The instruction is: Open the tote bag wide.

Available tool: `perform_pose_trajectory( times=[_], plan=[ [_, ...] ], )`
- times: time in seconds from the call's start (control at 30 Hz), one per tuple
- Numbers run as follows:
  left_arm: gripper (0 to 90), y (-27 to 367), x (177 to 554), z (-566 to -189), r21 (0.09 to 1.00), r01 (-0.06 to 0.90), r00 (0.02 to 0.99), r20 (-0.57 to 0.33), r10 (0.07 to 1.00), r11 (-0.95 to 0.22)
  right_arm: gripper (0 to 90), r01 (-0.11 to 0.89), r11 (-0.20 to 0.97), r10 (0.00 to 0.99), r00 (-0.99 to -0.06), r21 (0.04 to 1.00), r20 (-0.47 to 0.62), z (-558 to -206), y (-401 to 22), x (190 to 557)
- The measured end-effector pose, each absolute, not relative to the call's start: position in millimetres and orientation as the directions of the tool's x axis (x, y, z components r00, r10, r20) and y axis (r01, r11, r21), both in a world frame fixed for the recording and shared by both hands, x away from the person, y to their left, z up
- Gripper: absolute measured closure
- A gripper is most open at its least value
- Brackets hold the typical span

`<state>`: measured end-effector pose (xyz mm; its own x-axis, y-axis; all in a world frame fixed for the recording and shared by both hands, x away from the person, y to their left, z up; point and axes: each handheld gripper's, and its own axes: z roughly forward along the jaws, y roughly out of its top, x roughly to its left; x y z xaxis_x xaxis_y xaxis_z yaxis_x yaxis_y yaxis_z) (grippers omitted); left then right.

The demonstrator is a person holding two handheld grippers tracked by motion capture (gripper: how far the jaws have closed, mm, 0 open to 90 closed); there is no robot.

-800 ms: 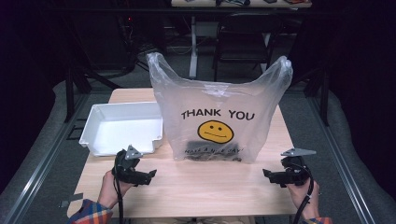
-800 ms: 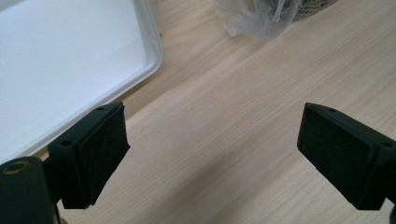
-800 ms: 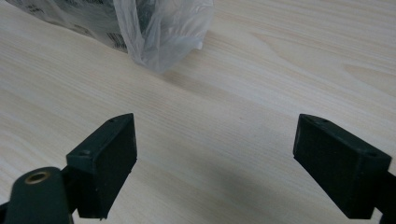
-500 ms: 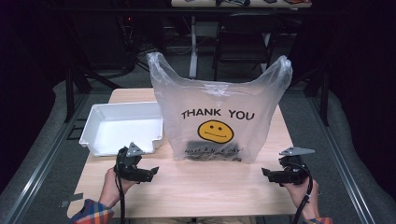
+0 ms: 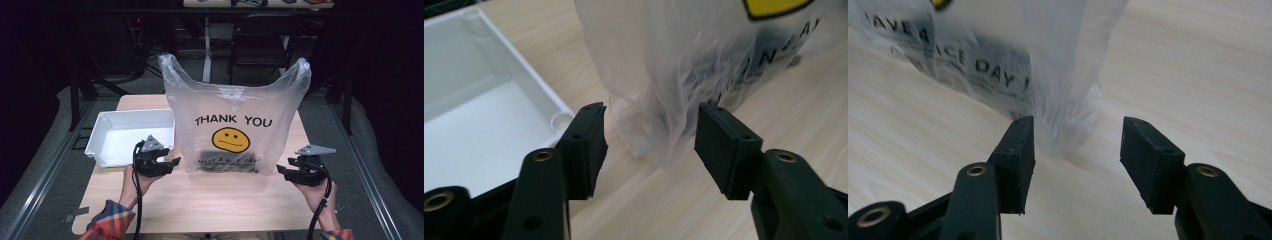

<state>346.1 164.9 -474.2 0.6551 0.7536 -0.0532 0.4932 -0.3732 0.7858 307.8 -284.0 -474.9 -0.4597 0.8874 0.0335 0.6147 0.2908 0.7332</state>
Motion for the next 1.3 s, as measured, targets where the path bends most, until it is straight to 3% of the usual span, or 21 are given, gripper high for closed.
perform_pose_trajectory(
  times=[0.17,0.23,0.4,0.43,0.57,0.6,0.77,1.0,1.3],
  plan=[
    [54.6,157,356,-471,0.813,0.47,0.668,-0.073,0.74,-0.344,51.5,0.585,0.286,0.884,-0.466,0.759,0.026,-465,-276,317],
    [60.1,150,363,-476,0.809,0.472,0.68,-0.081,0.729,-0.35,60.5,0.573,0.299,0.884,-0.467,0.763,0.004,-461,-271,322],
    [70.4,143,368,-482,0.803,0.474,0.695,-0.087,0.714,-0.363,68.2,0.578,0.299,0.882,-0.472,0.759,0.012,-461,-267,330],
    [78.0,142,370,-484,0.798,0.477,0.694,-0.085,0.715,-0.368,71.9,0.585,0.3,0.882,-0.47,0.753,0.013,-462,-265,334],
    [84.9,140,375,-490,0.789,0.492,0.688,-0.094,0.72,-0.368,78.1,0.587,0.297,0.886,-0.464,0.753,0.012,-462,-264,338],
    [86.2,139,377,-494,0.777,0.507,0.684,-0.101,0.723,-0.372,83.6,0.585,0.293,0.887,-0.461,0.756,0.014,-461,-264,340],
    [86.9,141,381,-502,0.757,0.531,0.684,-0.116,0.72,-0.382,89.8,0.588,0.277,0.888,-0.459,0.76,0.031,-462,-264,346],
    [85.9,138,381,-508,0.725,0.558,0.697,-0.145,0.702,-0.404,90.0,0.619,0.285,0.887,-0.46,0.732,0.043,-473,-262,355],
    [63.8,140,379,-498,0.739,0.537,0.709,-0.136,0.692,-0.406,90.0,0.653,0.293,0.885,-0.462,0.699,0.061,-485,-260,360]
  ],
)
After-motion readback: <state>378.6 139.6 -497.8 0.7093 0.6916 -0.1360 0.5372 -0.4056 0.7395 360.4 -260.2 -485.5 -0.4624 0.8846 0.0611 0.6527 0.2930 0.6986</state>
